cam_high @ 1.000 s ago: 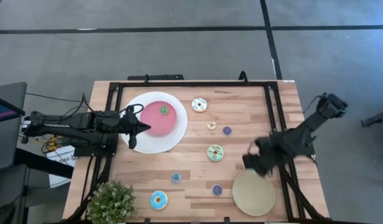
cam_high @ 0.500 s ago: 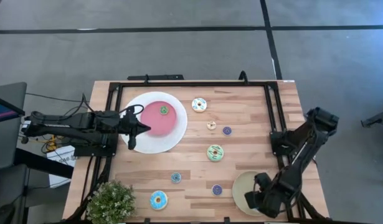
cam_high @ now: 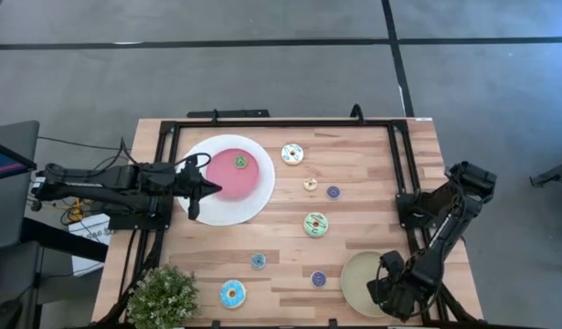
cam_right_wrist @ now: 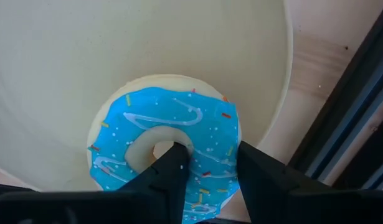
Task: Pick & Place donuts
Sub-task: Put the large blue donut on the brown plate, then put the small violet donut on the pink plate
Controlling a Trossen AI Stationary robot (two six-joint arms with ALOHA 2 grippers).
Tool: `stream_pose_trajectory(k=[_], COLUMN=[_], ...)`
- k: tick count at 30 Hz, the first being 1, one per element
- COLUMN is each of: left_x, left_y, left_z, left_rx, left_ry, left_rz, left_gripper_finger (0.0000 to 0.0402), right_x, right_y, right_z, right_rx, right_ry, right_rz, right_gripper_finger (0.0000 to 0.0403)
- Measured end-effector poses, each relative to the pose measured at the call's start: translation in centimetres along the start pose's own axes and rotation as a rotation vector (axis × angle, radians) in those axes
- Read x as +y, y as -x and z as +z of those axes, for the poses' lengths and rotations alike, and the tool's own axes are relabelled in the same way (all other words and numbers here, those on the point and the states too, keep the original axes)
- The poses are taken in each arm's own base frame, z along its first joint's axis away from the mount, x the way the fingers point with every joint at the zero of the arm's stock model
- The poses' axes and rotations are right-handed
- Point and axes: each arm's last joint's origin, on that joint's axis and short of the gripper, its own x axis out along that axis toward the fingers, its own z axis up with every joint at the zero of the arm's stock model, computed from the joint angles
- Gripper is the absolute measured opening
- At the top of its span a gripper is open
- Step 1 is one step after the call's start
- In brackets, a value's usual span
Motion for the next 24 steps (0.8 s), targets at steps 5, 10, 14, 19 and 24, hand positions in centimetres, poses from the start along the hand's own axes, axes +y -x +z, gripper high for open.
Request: stream_pose_trajectory(k=[5,10,14,19,24], left_x=[-0.05,-0.03,-0.02,-0.01,0.00], left_y=[0.02,0.02,0.02,0.02,0.01], left_z=[0.34,0.31,0.31,0.31,0.31], left_rx=[-0.033,-0.031,-0.032,-0.032,-0.032], left_ry=[0.005,0.005,0.005,0.005,0.005], left_rz=[-0.005,0.001,0.007,0.010,0.010], left_gripper_finger=[0.0000,0.0000,0.0000,0.0000,0.0000], right_x=[-0.01,-0.06,-0.06,-0.06,-0.27], right_y=[0.00,0.00,0.00,0.00,0.53], right_z=[0.00,0.04,0.04,0.04,0.11], right_rx=[0.003,-0.001,-0.001,-0.001,0.007], right_ry=[0.050,0.059,0.060,0.059,0.061], right_rz=[-0.003,-0.009,-0.008,-0.008,0.002], right_gripper_finger=[0.0141,0.0165,0.0181,0.0193,0.0197])
